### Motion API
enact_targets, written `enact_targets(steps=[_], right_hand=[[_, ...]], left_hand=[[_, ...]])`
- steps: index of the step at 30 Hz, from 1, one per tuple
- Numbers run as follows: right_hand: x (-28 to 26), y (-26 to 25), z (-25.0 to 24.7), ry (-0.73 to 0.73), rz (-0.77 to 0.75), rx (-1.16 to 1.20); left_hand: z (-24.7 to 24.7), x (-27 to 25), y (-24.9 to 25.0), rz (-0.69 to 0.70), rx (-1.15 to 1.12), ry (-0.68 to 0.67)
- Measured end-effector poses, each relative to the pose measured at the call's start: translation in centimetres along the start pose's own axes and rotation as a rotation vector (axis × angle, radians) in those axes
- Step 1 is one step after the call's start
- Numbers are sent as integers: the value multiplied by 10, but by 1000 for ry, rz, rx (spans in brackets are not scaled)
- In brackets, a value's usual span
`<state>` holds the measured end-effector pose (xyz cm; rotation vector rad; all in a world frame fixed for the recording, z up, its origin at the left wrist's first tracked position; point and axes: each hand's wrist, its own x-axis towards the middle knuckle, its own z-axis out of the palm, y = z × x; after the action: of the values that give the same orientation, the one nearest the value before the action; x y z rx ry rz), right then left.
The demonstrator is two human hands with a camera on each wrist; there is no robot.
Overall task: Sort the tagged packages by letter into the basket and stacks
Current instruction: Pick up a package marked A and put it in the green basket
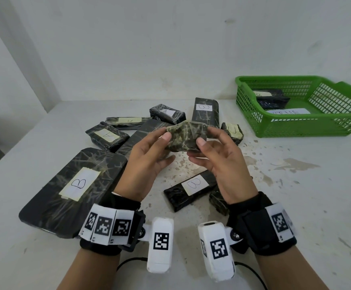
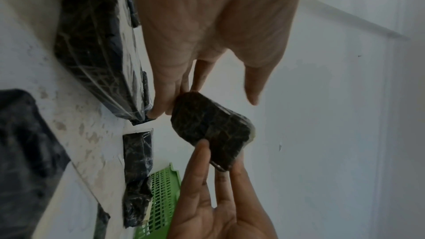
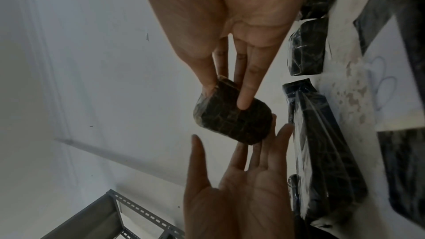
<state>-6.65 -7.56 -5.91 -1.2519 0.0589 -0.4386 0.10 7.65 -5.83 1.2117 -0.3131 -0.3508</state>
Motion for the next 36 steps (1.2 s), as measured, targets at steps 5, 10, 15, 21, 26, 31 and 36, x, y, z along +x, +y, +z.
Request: enact_targets(steps=[5, 10, 15, 21, 26, 31, 36], right_hand=[[-3, 0, 3, -36, 8, -106], [-1, -5, 1, -47, 11, -78], [-2, -4, 1, -61, -47, -47], [-3, -3, 1, -30, -49, -48], [-3, -4, -1, -57, -9, -58], [-1, 1, 1, 4, -37, -35], [-2, -1, 0, -38, -9, -65]], left_hand=[[0, 1, -4, -9, 63, -92], [1, -2, -3, 9, 57, -136], [3, -5, -2, 2, 82, -170], [9, -7, -2, -6, 104, -135], [8, -7, 0, -20, 75, -137], [8, -6, -1, -49, 75, -144], [5, -3, -1, -34, 61, -109]])
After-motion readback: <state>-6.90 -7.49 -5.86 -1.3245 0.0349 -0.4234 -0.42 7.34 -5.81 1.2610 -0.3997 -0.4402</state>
